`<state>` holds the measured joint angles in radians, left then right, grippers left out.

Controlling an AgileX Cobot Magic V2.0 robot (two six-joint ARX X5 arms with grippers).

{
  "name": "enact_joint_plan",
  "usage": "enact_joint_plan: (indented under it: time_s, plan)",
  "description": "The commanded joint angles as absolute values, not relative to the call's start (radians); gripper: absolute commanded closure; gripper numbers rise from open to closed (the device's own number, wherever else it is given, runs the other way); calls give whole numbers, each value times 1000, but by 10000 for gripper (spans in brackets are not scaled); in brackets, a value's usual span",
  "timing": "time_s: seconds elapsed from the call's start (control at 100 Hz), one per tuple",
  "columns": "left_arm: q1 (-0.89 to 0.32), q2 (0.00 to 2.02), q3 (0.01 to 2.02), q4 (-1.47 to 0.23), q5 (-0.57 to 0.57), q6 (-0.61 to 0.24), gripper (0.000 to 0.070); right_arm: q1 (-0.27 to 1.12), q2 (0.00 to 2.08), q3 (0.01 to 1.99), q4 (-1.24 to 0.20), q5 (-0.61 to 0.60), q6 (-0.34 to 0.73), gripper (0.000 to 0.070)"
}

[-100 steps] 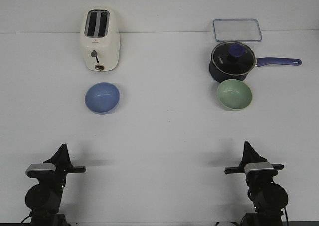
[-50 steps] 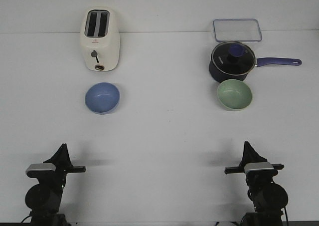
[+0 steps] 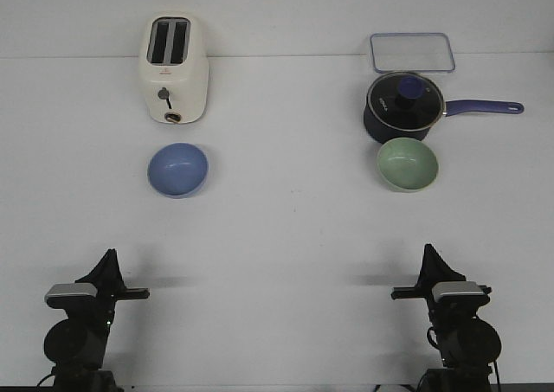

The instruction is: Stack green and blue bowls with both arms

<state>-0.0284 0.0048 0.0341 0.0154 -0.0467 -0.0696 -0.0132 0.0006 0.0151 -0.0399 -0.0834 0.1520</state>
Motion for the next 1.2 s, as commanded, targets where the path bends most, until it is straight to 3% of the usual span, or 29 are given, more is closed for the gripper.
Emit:
enact_joint_plan:
  time_s: [0.0, 0.16, 0.35, 0.4, 0.45, 0.52, 0.97, 1.19]
  plan:
    - [-27, 3, 15, 31, -44, -72, 685, -12, 1, 13, -23, -87, 241, 691]
    - [-27, 3, 15, 31, -44, -72, 685, -12, 1, 36, -5, -120, 325, 696]
    - [-27, 3, 15, 31, -44, -72, 685, -12, 82, 287, -198, -15, 370, 680]
    - [-27, 3, 15, 31, -44, -72, 685, -12, 141, 364, -234, -10, 368, 575]
    - [-27, 3, 15, 31, -44, -72, 685, -12, 219, 446, -278, 1, 369, 401]
    - [-27, 3, 15, 31, -44, -72, 685, -12, 322, 535, -319, 1, 360, 272]
    - [-27, 3, 15, 31, -44, -72, 685, -76, 1225, 1026, -438, 22, 282, 275]
    - [-27, 3, 15, 31, -44, -72, 685, -124, 1549, 1216, -451, -20, 257, 285]
